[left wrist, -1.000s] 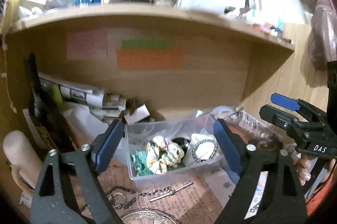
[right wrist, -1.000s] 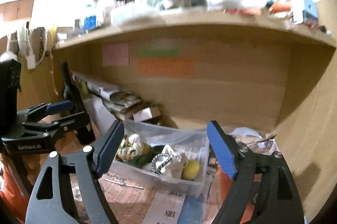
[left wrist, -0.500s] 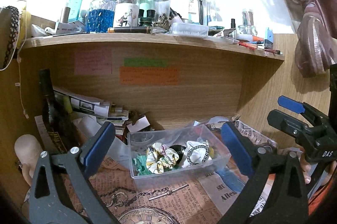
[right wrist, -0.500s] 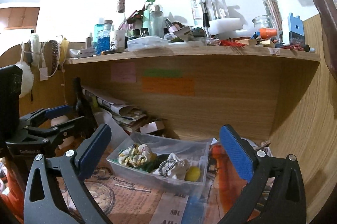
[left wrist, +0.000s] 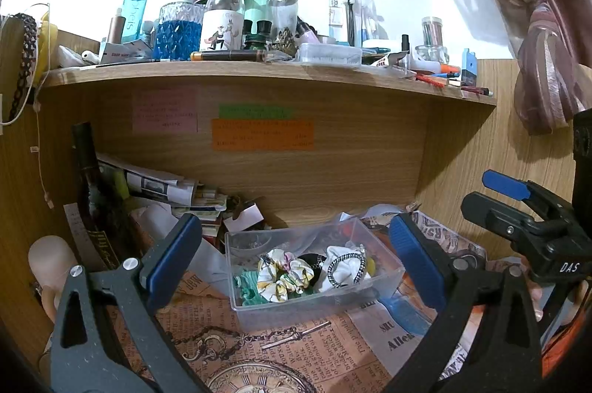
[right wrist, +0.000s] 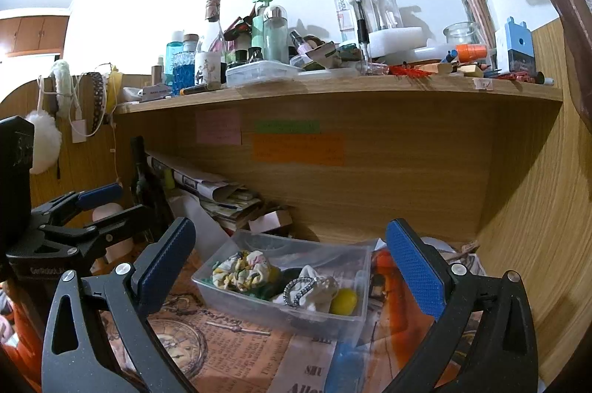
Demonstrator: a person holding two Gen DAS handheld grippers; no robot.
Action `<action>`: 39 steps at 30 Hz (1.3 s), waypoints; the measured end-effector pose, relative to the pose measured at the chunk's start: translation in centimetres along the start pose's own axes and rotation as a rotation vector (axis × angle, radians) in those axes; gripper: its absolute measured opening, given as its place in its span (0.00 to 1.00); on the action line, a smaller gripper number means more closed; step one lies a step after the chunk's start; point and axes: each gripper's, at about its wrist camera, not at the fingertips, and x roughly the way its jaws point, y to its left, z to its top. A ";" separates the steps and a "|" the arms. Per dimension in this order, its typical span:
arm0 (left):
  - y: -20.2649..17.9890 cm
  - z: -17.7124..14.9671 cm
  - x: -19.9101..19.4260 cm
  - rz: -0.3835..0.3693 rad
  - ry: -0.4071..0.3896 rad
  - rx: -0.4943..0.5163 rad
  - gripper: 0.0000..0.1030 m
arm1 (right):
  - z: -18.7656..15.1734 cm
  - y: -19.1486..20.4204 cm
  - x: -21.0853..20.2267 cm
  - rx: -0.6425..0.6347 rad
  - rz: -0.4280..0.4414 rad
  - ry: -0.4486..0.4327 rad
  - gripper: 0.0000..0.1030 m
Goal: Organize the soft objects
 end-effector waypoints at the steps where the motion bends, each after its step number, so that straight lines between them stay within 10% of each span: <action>1: 0.0 0.0 0.0 0.001 0.000 0.001 1.00 | 0.0 0.0 0.0 -0.001 0.000 0.000 1.00; 39: 0.3 -0.5 0.6 -0.015 0.007 0.013 1.00 | -0.1 0.5 0.3 0.001 0.005 0.009 1.00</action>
